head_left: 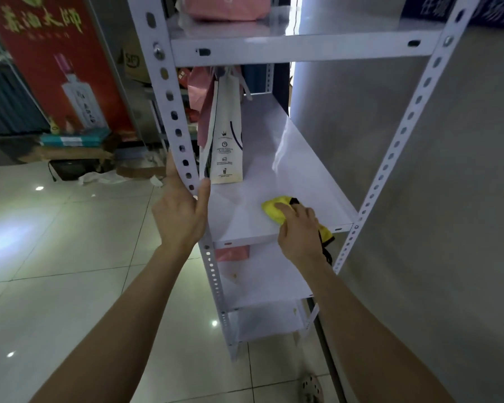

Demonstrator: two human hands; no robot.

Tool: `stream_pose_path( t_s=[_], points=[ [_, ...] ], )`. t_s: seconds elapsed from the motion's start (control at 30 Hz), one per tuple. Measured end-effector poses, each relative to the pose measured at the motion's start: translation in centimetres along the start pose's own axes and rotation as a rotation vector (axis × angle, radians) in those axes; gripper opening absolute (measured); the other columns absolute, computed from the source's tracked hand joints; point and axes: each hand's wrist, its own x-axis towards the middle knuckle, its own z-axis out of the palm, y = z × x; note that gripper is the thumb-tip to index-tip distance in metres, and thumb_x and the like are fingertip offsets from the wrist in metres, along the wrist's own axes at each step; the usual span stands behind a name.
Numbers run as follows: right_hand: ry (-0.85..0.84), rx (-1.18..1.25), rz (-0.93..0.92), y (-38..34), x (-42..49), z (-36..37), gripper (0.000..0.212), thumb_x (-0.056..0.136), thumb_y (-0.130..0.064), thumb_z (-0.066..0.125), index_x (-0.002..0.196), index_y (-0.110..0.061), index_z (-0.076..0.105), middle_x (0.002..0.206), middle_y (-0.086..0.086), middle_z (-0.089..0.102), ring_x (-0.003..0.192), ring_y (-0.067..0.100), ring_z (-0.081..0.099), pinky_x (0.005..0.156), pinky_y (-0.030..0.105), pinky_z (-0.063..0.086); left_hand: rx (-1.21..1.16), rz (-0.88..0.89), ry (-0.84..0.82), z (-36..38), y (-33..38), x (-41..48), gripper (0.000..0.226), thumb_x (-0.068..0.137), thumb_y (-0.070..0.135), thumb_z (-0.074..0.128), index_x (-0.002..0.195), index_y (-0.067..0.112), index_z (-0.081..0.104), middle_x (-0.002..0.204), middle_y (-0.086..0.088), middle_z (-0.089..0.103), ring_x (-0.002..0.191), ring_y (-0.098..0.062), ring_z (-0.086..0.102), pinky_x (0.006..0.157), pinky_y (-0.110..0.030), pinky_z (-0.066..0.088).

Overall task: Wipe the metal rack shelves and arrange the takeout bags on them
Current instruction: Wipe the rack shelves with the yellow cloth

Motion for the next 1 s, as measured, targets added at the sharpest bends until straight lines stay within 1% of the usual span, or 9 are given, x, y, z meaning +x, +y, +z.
stream_pose_path(
  t_s=[0.13,0.27,0.37,0.57,0.63,0.77,0.87,0.93,1.0],
  points=[
    [0.074,0.335,-0.011,-1.5,-1.3,-3.1,0.051,0.099,-0.002,0.054,0.148,-0.015,0.058,0.139,0.011,0.060,0.122,0.034,0.053,0.108,0.050,0.045,-0.082,0.040,-0.019,-2.3,-0.2,1.2,0.061,0.110,0.071,0.031,0.163,0.040,0.029,0.114,0.023,0.065,0.079,0.010,0.059,0.067,-0.014,0.036],
    [0.245,0.478,-0.162,-5.5,-2.1,-9.5,0.050,0.093,-0.009,0.051,0.140,-0.020,0.066,0.132,0.000,0.065,0.120,0.024,0.057,0.102,0.034,0.047,-0.171,0.034,-0.017,-4.9,0.4,5.5,0.052,0.111,0.070,0.032,0.149,0.038,0.047,0.121,0.027,0.061,0.098,0.003,0.062,0.078,-0.036,0.055],
    [0.396,0.531,-0.297,-8.4,-1.2,-16.0,0.049,0.091,-0.004,0.054,0.135,-0.019,0.070,0.127,0.000,0.067,0.120,0.022,0.058,0.101,0.027,0.046,-0.209,0.059,0.051,-7.2,2.3,9.2,0.053,0.112,0.069,0.029,0.148,0.035,0.050,0.132,0.015,0.067,0.104,0.002,0.062,0.084,-0.039,0.054],
    [0.627,0.458,-0.503,-12.9,4.8,-27.6,0.051,0.089,-0.004,0.055,0.134,-0.022,0.070,0.123,0.001,0.070,0.113,0.019,0.062,0.099,0.028,0.046,-0.329,0.091,0.178,-11.2,7.7,15.5,0.054,0.111,0.068,0.030,0.148,0.033,0.049,0.124,0.019,0.065,0.102,0.011,0.062,0.085,-0.038,0.057],
    [0.529,0.411,-0.477,-14.7,8.8,-30.4,0.053,0.088,-0.007,0.053,0.135,-0.026,0.071,0.124,-0.001,0.071,0.113,0.018,0.062,0.100,0.029,0.048,-0.355,0.115,0.192,-12.3,9.5,17.2,0.057,0.110,0.070,0.029,0.148,0.033,0.048,0.122,0.018,0.066,0.103,0.013,0.062,0.085,-0.035,0.056],
    [0.191,0.372,-0.426,-18.7,16.4,-32.3,0.055,0.092,-0.007,0.053,0.136,-0.035,0.070,0.129,-0.011,0.070,0.110,0.007,0.060,0.091,0.014,0.048,-0.387,0.137,0.223,-14.3,13.1,21.1,0.060,0.109,0.071,0.032,0.155,0.033,0.041,0.113,0.020,0.069,0.100,0.002,0.068,0.089,-0.045,0.060],
    [0.001,0.274,-0.462,-21.4,20.5,-30.9,0.050,0.093,-0.013,0.054,0.134,-0.036,0.070,0.117,-0.013,0.069,0.111,0.013,0.061,0.079,0.014,0.043,-0.394,0.168,0.260,-15.5,15.5,23.9,0.064,0.108,0.070,0.041,0.163,0.040,0.028,0.111,0.019,0.068,0.099,-0.011,0.072,0.088,-0.050,0.061],
    [-0.136,0.217,-0.479,-22.9,22.2,-29.2,0.051,0.095,-0.015,0.052,0.139,-0.037,0.067,0.128,-0.007,0.069,0.118,0.018,0.061,0.085,0.020,0.044,-0.368,0.209,0.286,-15.9,16.7,24.9,0.073,0.104,0.069,0.051,0.166,0.044,0.020,0.111,0.026,0.066,0.094,-0.004,0.070,0.082,-0.043,0.061],
    [-0.272,0.153,-0.480,-23.8,22.9,-27.4,0.058,0.097,-0.013,0.048,0.146,-0.042,0.060,0.144,0.002,0.063,0.118,0.022,0.061,0.090,0.028,0.047,-0.323,0.253,0.296,-15.8,17.2,25.1,0.084,0.103,0.059,0.060,0.170,0.040,0.013,0.126,0.022,0.067,0.094,-0.005,0.071,0.078,-0.041,0.062]
  ],
)
